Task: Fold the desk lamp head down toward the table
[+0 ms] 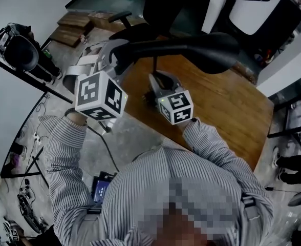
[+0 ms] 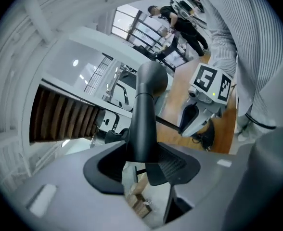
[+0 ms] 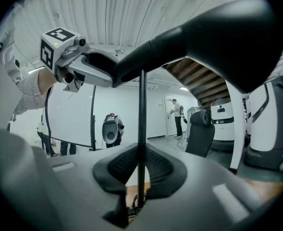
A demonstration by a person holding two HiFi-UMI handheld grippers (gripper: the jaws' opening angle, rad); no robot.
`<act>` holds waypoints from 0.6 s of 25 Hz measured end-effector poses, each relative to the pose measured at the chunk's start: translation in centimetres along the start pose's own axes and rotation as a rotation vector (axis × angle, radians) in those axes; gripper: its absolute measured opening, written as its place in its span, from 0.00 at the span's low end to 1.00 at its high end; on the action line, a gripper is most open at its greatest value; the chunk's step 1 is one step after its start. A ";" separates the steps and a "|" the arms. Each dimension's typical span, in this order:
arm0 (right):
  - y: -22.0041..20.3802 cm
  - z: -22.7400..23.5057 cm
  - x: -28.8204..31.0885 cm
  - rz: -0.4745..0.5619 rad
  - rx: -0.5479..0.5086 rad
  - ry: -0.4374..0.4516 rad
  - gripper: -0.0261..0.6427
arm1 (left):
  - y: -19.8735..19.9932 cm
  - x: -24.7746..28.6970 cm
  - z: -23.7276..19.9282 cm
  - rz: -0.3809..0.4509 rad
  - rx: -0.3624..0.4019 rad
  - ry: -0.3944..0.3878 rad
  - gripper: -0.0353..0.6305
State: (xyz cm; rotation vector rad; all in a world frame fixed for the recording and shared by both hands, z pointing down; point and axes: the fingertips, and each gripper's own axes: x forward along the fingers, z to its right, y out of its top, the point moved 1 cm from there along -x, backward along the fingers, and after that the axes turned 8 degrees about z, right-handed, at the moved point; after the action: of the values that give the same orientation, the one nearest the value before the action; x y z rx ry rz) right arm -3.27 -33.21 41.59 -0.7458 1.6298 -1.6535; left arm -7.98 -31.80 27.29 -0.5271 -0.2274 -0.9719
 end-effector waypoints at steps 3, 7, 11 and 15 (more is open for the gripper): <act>0.0 0.0 0.0 -0.002 0.001 -0.010 0.10 | 0.7 -0.4 -0.8 -0.061 0.137 -0.039 0.37; 0.1 -0.2 0.1 -0.001 0.006 -0.025 0.10 | 1.1 -0.7 -1.5 -0.112 0.238 -0.099 0.37; 0.3 -0.1 -0.1 0.014 0.009 -0.050 0.10 | 1.8 -0.9 -2.2 -0.171 0.348 -0.150 0.37; 0.3 -0.1 -0.2 0.024 0.014 -0.065 0.10 | 2.4 -0.9 -2.5 -0.199 0.422 -0.209 0.37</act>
State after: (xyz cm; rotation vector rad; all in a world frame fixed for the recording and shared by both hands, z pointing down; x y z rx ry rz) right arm -3.16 -32.96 41.31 -0.7624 1.5745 -1.6063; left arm -6.56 -31.38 23.97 -0.2189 -0.6669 -1.0257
